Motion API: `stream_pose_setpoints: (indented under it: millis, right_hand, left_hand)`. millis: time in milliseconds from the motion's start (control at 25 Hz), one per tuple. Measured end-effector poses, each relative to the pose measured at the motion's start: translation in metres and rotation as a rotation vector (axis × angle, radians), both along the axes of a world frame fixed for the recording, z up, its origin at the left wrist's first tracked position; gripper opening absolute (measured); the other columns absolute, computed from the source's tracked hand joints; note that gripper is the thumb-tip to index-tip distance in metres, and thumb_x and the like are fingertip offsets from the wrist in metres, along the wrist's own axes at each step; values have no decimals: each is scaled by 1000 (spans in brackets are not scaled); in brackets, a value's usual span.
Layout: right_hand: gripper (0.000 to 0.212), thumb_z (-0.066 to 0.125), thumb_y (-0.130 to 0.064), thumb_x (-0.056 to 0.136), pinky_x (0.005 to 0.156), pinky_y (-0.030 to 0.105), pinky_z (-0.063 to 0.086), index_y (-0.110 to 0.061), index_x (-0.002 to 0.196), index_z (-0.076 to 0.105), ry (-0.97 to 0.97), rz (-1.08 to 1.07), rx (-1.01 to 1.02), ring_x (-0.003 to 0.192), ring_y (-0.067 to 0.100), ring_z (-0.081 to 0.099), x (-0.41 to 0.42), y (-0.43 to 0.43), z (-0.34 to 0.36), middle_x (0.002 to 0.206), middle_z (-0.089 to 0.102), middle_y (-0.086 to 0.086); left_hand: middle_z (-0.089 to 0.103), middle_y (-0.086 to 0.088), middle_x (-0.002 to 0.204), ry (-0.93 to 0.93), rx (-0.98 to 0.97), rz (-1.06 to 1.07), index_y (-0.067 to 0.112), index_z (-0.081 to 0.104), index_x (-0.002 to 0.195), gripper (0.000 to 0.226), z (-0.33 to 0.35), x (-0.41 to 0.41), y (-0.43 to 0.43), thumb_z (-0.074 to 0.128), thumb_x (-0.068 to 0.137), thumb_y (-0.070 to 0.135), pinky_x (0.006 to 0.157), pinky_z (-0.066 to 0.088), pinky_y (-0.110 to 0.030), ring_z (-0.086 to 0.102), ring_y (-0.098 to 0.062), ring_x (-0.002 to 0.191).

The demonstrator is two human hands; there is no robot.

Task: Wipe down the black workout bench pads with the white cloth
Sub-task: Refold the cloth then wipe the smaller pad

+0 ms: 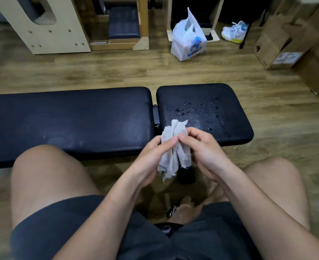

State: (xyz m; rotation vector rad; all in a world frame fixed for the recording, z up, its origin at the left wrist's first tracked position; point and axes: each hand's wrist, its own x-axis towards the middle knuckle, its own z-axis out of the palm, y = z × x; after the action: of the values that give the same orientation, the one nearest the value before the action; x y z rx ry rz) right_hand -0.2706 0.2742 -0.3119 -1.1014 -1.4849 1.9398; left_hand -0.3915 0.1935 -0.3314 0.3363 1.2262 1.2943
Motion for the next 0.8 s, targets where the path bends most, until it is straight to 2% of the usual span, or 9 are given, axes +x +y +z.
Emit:
stream_pose_setpoints:
  millis: [40,120,240,320,520,600,680,800]
  right_hand:
    - [15,53,-7,95,86,45,49,2,100,64,17,10,-30,90,30,61,-3,-2,3,96,65,21]
    - [13,50,-5,96,82,40,51,-2,97,62,64,58,-114,85,26,61,-4,-8,11,91,64,18]
    - [21,46,-7,98,57,24,51,-13,84,61,58,17,-132,65,12,60,-4,-14,22,71,63,3]
    - [20,45,-9,97,51,22,45,-15,84,59,32,-58,-66,60,11,56,-1,-4,31,68,60,0]
    - [13,46,-7,90,56,29,38,-10,91,58,-48,-242,49,64,19,48,11,40,27,72,52,6]
    - [17,48,-8,91,57,30,37,-12,80,60,-68,-267,31,57,16,46,14,51,19,65,52,2]
    - [29,50,-12,93,56,31,33,-21,69,64,-119,-228,57,58,18,42,16,65,11,67,48,6]
    - [22,55,-18,91,56,33,33,-21,71,63,-280,-167,155,65,22,38,22,80,4,75,45,11]
  left_hand:
    - [69,-16,112,13,14,-60,6,61,119,48,0,1,-2,69,84,39,98,50,-48,66,-31,104]
    - [68,-17,116,-42,40,-85,6,63,123,50,0,1,-11,65,86,40,103,46,-50,64,-32,108]
    - [69,-19,118,-141,-28,128,2,62,123,37,-2,-9,-20,55,97,27,103,48,-49,65,-34,112]
    - [70,-19,115,-61,-76,264,2,65,118,30,-4,-24,-24,49,102,21,97,52,-48,68,-32,106]
    - [75,-9,99,71,-68,474,7,66,103,19,6,-74,-33,52,101,20,78,59,-42,73,-25,89]
    - [70,-10,95,214,-99,461,10,61,87,14,11,-94,-34,59,97,19,74,54,-41,67,-25,81]
    - [65,-11,84,329,-147,382,14,54,74,23,15,-111,-36,67,92,17,63,52,-34,63,-22,68]
    - [68,-7,78,334,-163,306,12,57,79,17,23,-125,-39,69,88,7,52,55,-26,67,-14,58]
